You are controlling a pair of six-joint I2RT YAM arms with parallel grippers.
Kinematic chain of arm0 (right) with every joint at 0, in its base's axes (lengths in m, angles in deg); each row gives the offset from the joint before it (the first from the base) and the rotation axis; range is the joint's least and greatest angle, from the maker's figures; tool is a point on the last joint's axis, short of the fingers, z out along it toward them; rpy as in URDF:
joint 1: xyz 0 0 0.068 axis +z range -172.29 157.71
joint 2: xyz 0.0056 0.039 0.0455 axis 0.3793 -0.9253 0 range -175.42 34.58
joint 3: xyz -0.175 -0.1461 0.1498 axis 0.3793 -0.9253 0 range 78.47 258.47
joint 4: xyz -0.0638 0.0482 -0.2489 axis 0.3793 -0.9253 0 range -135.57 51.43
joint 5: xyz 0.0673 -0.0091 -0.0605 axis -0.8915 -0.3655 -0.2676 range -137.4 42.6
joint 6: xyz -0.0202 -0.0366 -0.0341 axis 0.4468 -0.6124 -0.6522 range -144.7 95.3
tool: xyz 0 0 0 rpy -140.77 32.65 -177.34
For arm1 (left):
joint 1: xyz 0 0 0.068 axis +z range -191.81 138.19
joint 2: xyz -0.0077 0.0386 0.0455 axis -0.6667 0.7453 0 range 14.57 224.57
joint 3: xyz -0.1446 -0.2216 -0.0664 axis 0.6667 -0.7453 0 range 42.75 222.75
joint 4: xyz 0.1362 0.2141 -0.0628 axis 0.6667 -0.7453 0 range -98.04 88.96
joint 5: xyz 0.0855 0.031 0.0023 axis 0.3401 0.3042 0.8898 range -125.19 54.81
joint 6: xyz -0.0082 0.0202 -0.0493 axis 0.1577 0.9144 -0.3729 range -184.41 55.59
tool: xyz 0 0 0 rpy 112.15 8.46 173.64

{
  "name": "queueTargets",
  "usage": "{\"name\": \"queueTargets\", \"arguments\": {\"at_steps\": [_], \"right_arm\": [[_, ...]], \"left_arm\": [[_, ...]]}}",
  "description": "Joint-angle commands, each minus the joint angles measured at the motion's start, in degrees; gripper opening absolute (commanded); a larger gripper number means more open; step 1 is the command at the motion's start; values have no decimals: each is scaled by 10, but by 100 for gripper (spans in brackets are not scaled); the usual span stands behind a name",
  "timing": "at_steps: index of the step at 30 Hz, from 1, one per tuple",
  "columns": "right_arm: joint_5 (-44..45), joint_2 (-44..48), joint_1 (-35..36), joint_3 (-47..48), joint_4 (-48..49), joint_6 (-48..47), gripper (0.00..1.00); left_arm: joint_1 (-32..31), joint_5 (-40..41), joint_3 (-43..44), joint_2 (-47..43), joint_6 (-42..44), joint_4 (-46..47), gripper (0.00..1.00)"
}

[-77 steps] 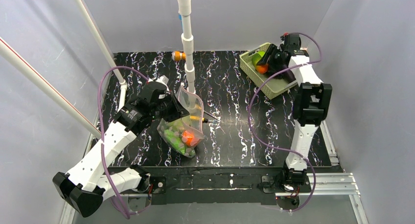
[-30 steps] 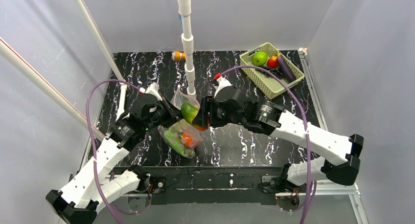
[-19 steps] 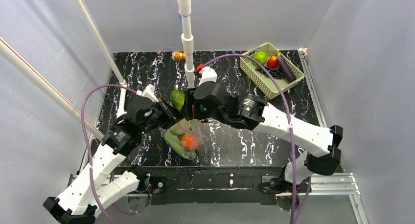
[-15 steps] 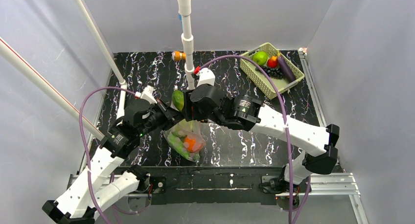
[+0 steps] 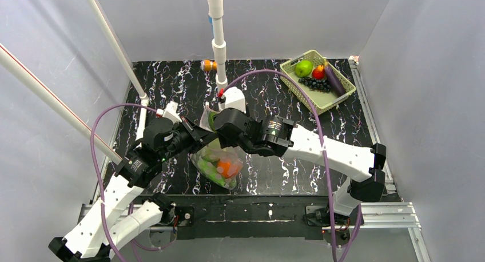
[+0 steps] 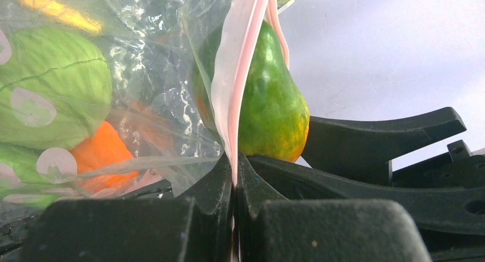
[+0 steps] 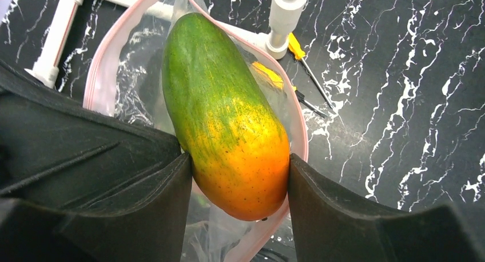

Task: Place the food in the zip-top bag and seal the zipper
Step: Place the fake fruit in the zipper food storage bag.

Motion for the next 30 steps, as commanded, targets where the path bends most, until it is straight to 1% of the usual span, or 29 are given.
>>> {"name": "queueTargets", "arguments": {"at_steps": [1, 5, 8, 9, 10, 12, 13, 16, 19, 22, 25, 30], "right_arm": [[3, 14, 17, 19, -3, -30, 49], [-32, 34, 20, -2, 27, -57, 68], [-49, 48, 20, -17, 48, -77, 80], [-57, 53, 20, -23, 60, -86, 86], [-62, 55, 20, -26, 65, -96, 90], [-69, 58, 20, -23, 70, -104, 94], [-72, 60, 20, -22, 74, -108, 96], [-75, 77, 20, -30, 93, -120, 96], [-74, 111, 20, -63, 148, -145, 97], [-61, 145, 19, -94, 197, -184, 98], [-49, 169, 19, -99, 223, -226, 98], [30, 198, 17, -94, 241, -278, 98]], "left_arm": [[-2, -3, 2, -2, 0, 23, 0], [-2, 1, 5, -2, 4, 16, 0], [-2, 3, 6, -4, 6, 10, 0], [-2, 3, 6, -5, 6, 7, 0], [-2, 3, 6, -6, 6, 6, 0], [-2, 8, 7, -7, 6, 0, 0], [-2, 10, 10, -6, 9, -6, 0], [-2, 14, 13, -5, 10, -13, 0], [-2, 15, 14, -6, 10, -14, 0], [-2, 17, 12, -9, 11, -17, 0], [-2, 28, 12, -15, 16, -33, 0], [-2, 56, 3, -32, 20, -51, 0]]}}
